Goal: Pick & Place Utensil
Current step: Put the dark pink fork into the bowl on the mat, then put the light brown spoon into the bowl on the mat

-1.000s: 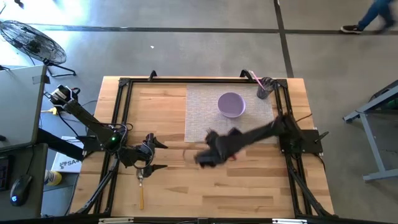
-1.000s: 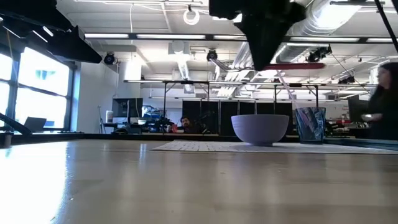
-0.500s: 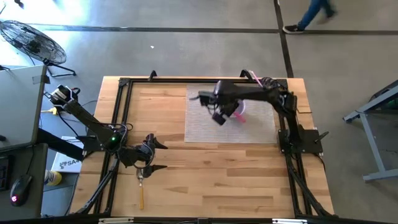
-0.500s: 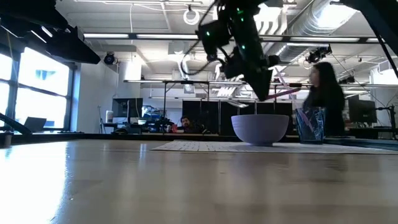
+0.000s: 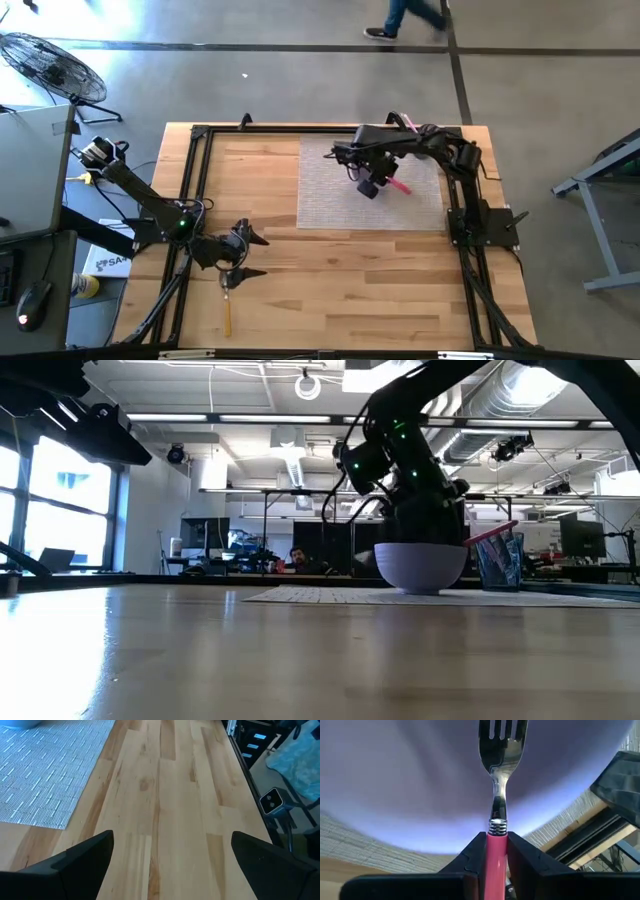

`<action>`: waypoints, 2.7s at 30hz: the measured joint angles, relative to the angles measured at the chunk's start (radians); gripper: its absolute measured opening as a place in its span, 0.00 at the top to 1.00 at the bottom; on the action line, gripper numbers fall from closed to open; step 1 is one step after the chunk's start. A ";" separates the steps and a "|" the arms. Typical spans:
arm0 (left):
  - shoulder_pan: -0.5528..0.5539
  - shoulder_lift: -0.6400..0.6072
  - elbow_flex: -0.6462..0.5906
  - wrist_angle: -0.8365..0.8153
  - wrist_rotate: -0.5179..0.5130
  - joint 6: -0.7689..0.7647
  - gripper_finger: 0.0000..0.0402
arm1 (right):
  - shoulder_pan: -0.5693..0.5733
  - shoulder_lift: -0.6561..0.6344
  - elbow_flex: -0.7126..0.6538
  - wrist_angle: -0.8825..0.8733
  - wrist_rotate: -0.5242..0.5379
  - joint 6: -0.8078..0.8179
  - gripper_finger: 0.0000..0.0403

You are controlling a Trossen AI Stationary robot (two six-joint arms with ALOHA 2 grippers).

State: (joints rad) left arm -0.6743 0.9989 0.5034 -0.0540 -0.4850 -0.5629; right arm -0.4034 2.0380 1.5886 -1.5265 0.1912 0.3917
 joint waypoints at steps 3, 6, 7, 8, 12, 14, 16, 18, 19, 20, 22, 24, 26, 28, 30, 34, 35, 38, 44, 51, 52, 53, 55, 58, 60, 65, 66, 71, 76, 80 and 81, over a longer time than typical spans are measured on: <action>0.000 0.000 0.000 0.000 -0.001 0.000 0.01 | -0.002 0.000 -0.007 0.020 0.002 0.000 0.86; 0.000 0.000 0.000 0.000 -0.002 0.000 0.01 | -0.002 0.000 0.000 0.035 0.005 0.006 0.86; 0.000 0.000 0.000 0.000 -0.003 0.000 0.01 | -0.001 0.000 0.006 0.036 0.009 0.009 0.86; 0.000 0.000 0.000 0.000 -0.003 0.000 0.01 | -0.001 0.000 0.013 0.040 0.019 0.012 0.86; 0.000 0.000 0.000 -0.001 -0.004 0.000 0.01 | -0.001 0.000 0.032 0.059 0.020 0.018 0.86; 0.000 0.000 0.000 -0.001 -0.017 0.000 0.01 | -0.001 0.000 0.033 0.071 -0.004 0.019 0.86; 0.000 0.000 0.000 -0.001 -0.037 0.000 0.01 | -0.001 0.000 0.033 0.077 -0.013 0.019 0.86; 0.000 0.000 0.000 -0.001 -0.052 0.000 0.01 | 0.000 0.000 0.033 0.077 -0.016 0.019 0.86; 0.000 0.000 0.000 -0.001 -0.057 0.000 0.01 | 0.000 0.000 0.033 0.077 -0.016 0.019 0.86; 0.000 0.000 0.000 -0.001 -0.061 0.000 0.01 | 0.000 0.000 0.033 0.077 -0.016 0.019 0.86; 0.000 0.000 0.000 -0.001 -0.063 0.000 0.01 | 0.000 0.000 0.033 0.077 -0.016 0.019 0.86; 0.000 0.000 0.000 -0.001 -0.067 0.000 0.01 | 0.000 0.000 0.033 0.078 -0.016 0.019 0.86; 0.000 0.000 0.000 -0.001 -0.068 0.000 0.01 | 0.000 0.000 0.033 0.092 -0.016 0.013 0.86; 0.000 0.000 0.000 -0.001 -0.068 0.000 0.01 | 0.000 0.000 0.033 0.104 -0.016 0.010 0.86; 0.000 0.000 0.000 -0.001 -0.067 0.000 0.01 | 0.000 0.000 0.033 0.115 -0.023 0.008 0.86; 0.000 0.000 0.000 -0.001 -0.067 -0.004 0.01 | -0.001 0.000 0.033 0.137 -0.033 -0.006 0.80; 0.000 0.000 0.000 -0.001 -0.067 -0.008 0.01 | -0.001 0.000 0.033 0.142 -0.032 -0.007 0.78; 0.000 0.000 0.000 -0.001 -0.066 -0.019 0.01 | 0.000 0.000 0.033 0.136 -0.001 -0.003 0.71; 0.000 0.000 0.000 0.000 -0.019 -0.019 0.01 | 0.005 -0.008 0.033 0.119 0.039 -0.001 0.62; 0.000 0.000 0.000 0.000 -0.024 -0.019 0.01 | 0.058 -0.119 0.034 0.080 0.096 0.039 0.60; -0.001 0.000 0.000 0.000 -0.031 -0.019 0.01 | 0.079 -0.144 0.034 0.086 0.110 0.051 0.60; -0.004 0.000 0.000 0.001 -0.033 -0.021 0.01 | 0.103 -0.166 0.034 0.099 0.125 0.063 0.60; -0.023 0.000 0.000 0.003 -0.033 -0.045 0.01 | 0.163 -0.210 0.034 0.132 0.159 0.090 0.60; -0.071 0.001 0.021 0.001 -0.043 -0.099 0.01 | 0.268 -0.256 0.034 0.211 0.215 0.119 0.60; -0.121 0.005 0.039 0.004 -0.059 -0.145 0.01 | 0.340 -0.274 0.034 0.267 0.255 0.124 0.61; -0.260 0.077 0.102 0.001 -0.128 -0.289 0.03 | 0.478 -0.290 0.034 0.410 0.328 0.103 0.61; -0.279 0.099 0.115 0.002 -0.129 -0.337 0.05 | 0.495 -0.290 0.034 0.435 0.337 0.086 0.61; -0.347 0.229 0.181 -0.012 -0.091 -0.612 0.12 | 0.549 -0.286 0.034 0.543 0.369 -0.020 0.61; -0.387 0.322 0.197 -0.045 -0.020 -0.886 0.18 | 0.556 -0.286 0.034 0.615 0.384 -0.100 0.61; -0.421 0.364 0.197 -0.105 -0.019 -1.081 0.19 | 0.544 -0.286 0.034 0.651 0.402 -0.171 0.61; -0.429 0.368 0.197 -0.114 -0.022 -1.116 0.19 | 0.539 -0.286 0.034 0.657 0.402 -0.187 0.61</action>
State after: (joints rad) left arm -1.1030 1.3668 0.7006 -0.1681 -0.5067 -1.6790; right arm 0.1353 1.7523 1.6222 -0.8695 0.5928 0.2047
